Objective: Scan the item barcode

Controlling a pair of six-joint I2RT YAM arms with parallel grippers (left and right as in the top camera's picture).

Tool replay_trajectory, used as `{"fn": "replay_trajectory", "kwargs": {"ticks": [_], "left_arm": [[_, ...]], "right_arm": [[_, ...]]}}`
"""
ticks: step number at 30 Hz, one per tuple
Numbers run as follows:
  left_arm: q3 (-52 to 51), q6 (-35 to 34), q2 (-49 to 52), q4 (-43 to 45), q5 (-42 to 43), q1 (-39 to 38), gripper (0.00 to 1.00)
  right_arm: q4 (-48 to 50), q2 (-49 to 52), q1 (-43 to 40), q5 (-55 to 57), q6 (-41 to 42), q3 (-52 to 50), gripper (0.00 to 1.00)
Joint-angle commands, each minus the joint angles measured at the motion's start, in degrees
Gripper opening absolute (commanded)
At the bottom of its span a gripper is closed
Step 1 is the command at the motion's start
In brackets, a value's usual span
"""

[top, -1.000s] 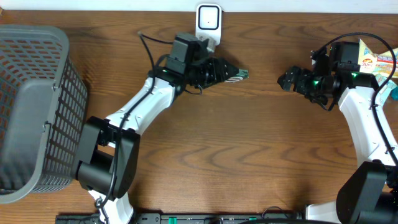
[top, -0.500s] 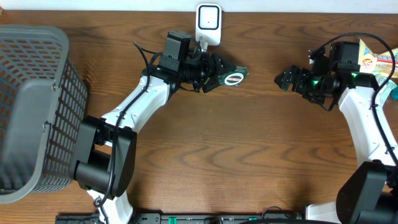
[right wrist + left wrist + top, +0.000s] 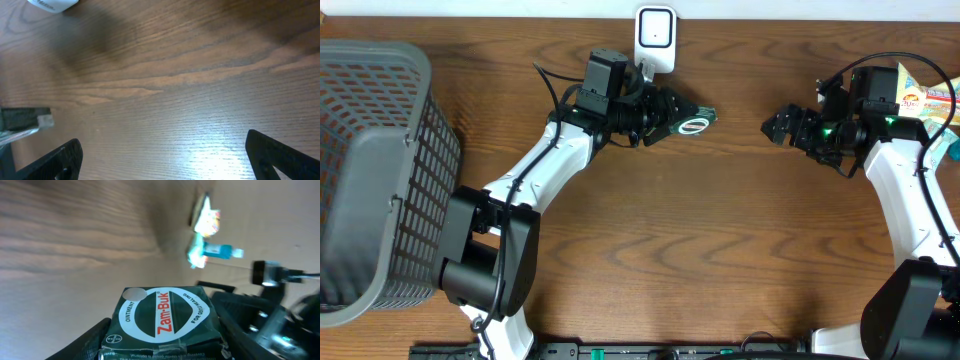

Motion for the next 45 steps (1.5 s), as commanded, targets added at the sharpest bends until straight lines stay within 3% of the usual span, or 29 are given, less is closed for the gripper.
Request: {"fn": "replay_trajectory", "kwargs": {"ticks": [1, 15, 19, 32, 45], "left_arm": [[-0.15, 9.14, -0.52, -1.44, -6.95, -0.61, 0.56], [-0.15, 34.64, -0.52, -12.15, -34.91, -7.5, 0.56], [-0.15, 38.47, -0.52, -12.79, -41.29, -9.73, 0.56], [-0.15, 35.08, -0.55, -13.86, -40.79, -10.6, 0.56], [-0.15, 35.19, -0.52, -23.76, -38.73, -10.6, 0.56]], "right_arm": [[0.2, 0.74, 0.24, -0.79, 0.48, -0.33, 0.99], [1.73, 0.74, 0.24, -0.79, 0.5, -0.33, 0.99], [1.73, 0.74, 0.24, -0.79, 0.48, -0.33, 0.99], [1.73, 0.74, 0.24, -0.76, 0.48, -0.33, 0.99], [1.73, 0.74, 0.24, -0.83, 0.5, -0.33, 0.99]]}}
